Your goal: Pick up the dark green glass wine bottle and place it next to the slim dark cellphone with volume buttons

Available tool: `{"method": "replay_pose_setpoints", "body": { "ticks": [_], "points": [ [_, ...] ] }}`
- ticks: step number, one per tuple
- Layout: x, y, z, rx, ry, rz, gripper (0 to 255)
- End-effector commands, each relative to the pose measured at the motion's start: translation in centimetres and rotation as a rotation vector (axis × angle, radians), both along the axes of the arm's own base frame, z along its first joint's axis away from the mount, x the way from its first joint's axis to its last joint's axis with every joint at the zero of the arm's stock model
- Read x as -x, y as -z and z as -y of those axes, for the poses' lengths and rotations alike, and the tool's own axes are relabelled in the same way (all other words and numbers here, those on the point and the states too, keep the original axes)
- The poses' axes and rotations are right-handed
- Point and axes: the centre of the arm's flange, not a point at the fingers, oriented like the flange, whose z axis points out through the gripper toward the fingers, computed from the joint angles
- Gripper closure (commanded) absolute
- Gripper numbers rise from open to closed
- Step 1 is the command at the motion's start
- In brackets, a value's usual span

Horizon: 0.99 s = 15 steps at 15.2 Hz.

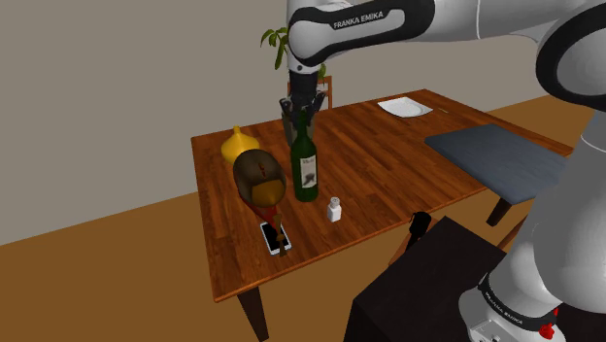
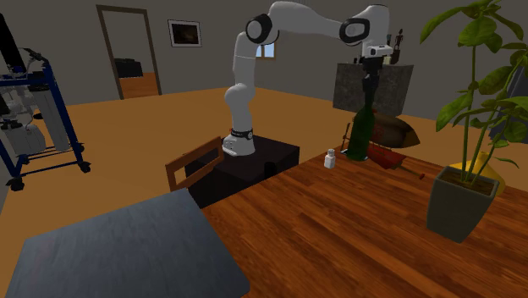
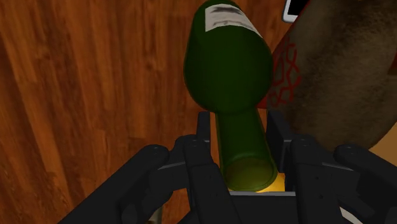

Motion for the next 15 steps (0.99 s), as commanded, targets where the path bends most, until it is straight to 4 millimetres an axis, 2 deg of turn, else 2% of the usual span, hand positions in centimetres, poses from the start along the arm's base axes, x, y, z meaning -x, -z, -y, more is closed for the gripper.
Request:
{"method": "replay_pose_setpoints", "body": {
  "ticks": [1,9,15],
  "points": [
    [-0.1,1.0,-0.1,0.0,0.001,0.001,255],
    [-0.1,5.3,-0.1,0.0,0.001,0.001,255],
    [-0.1,5.5,-0.1,0.0,0.001,0.001,255]
  ]
}}
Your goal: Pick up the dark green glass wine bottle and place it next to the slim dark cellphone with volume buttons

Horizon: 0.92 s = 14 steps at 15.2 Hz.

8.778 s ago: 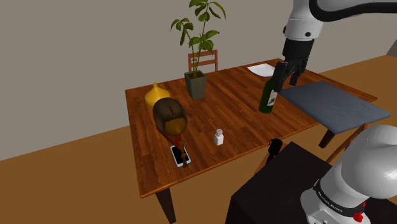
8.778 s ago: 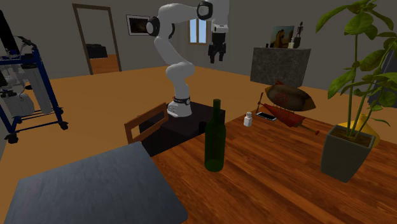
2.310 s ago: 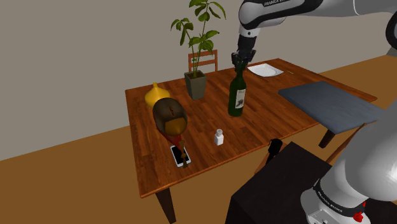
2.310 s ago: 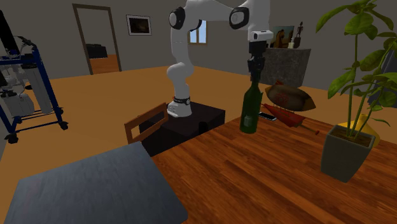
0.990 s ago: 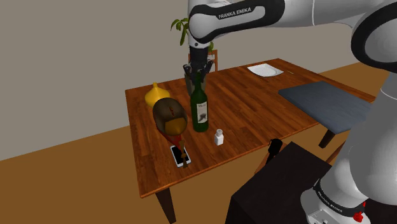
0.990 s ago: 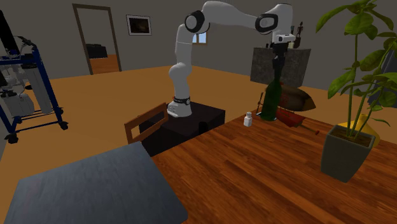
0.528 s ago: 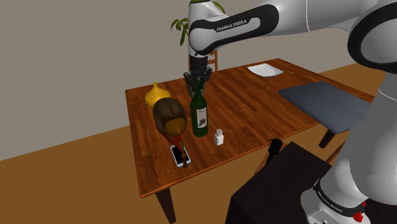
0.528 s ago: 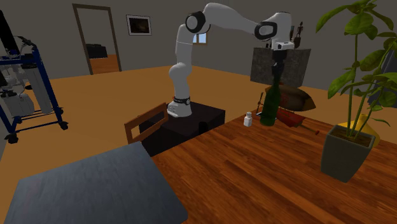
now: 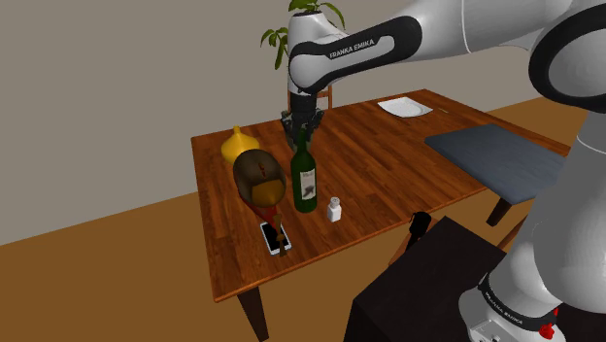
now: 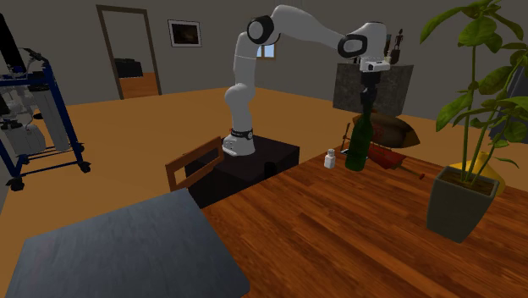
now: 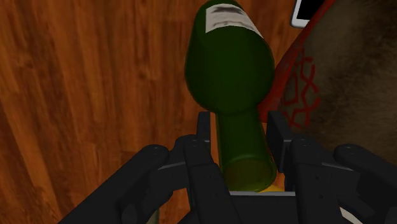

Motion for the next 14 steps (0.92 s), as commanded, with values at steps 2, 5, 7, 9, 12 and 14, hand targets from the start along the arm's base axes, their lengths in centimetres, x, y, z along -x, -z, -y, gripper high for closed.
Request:
{"method": "replay_pose_setpoints", "body": {
  "ticks": [2,5,7,9,12,14],
  "points": [
    [0.0,0.0,0.0,0.0,0.0,0.001,255],
    [0.0,0.0,0.0,0.0,0.0,0.001,0],
    [0.0,0.0,0.0,0.0,0.0,0.001,0],
    [0.1,-1.3,0.0,0.0,0.0,0.001,0],
    [0.5,-5.0,0.0,0.0,0.0,0.001,0],
    [0.5,-5.0,0.0,0.0,0.0,0.001,0]
  ]
}}
